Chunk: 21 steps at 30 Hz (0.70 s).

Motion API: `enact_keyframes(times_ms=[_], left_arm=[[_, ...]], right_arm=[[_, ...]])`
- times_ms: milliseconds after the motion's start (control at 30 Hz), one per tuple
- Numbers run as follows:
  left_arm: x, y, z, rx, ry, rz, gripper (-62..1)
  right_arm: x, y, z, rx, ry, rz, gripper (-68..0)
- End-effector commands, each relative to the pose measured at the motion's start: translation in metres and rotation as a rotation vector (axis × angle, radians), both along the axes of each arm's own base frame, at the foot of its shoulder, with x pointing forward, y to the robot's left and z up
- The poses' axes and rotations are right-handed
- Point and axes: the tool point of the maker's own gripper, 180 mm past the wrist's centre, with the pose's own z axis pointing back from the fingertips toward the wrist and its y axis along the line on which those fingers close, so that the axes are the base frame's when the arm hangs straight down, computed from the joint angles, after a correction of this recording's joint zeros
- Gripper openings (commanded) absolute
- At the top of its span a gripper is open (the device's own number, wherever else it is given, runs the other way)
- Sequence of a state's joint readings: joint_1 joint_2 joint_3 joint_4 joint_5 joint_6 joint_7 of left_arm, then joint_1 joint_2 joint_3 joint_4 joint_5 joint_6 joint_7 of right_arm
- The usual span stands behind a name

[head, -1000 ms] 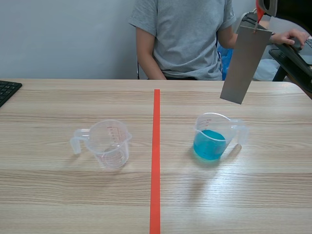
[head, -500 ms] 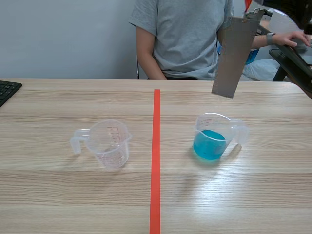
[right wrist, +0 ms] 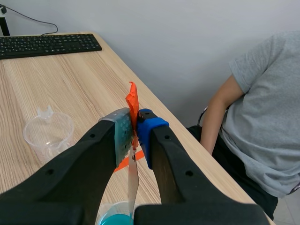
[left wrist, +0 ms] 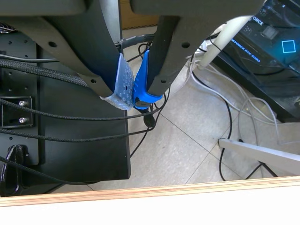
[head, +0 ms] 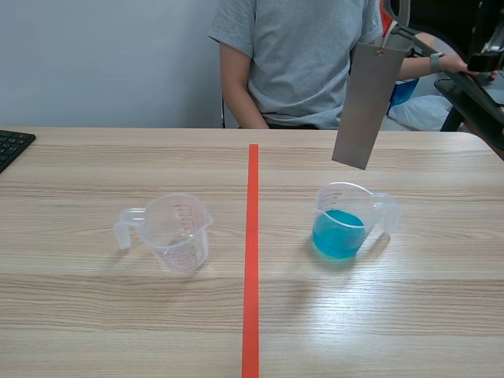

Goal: Do the redox reaction experiment.
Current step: 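Move the plate over the blue solution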

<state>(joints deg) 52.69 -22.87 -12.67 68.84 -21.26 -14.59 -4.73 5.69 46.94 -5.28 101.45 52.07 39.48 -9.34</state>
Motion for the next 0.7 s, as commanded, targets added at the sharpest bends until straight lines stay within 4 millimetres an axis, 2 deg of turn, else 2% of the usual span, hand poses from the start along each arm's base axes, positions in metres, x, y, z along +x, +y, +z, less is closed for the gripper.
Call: enact_keyframes(times_ms=[0,433,667], left_arm=[[0.003,-0.002,0.004,-0.007,-0.019,0.001,-57.3],[0.004,-0.001,0.005,-0.004,-0.02,-0.004,-57.3],[0.017,0.02,0.015,0.027,-0.024,-0.053,-57.3]], right_arm=[[0.002,-0.002,0.014,0.03,-0.036,-0.003,-66.0],[0.003,-0.002,0.013,0.024,-0.032,-0.005,-66.0],[0.003,-0.002,0.013,0.024,-0.032,-0.005,-66.0]])
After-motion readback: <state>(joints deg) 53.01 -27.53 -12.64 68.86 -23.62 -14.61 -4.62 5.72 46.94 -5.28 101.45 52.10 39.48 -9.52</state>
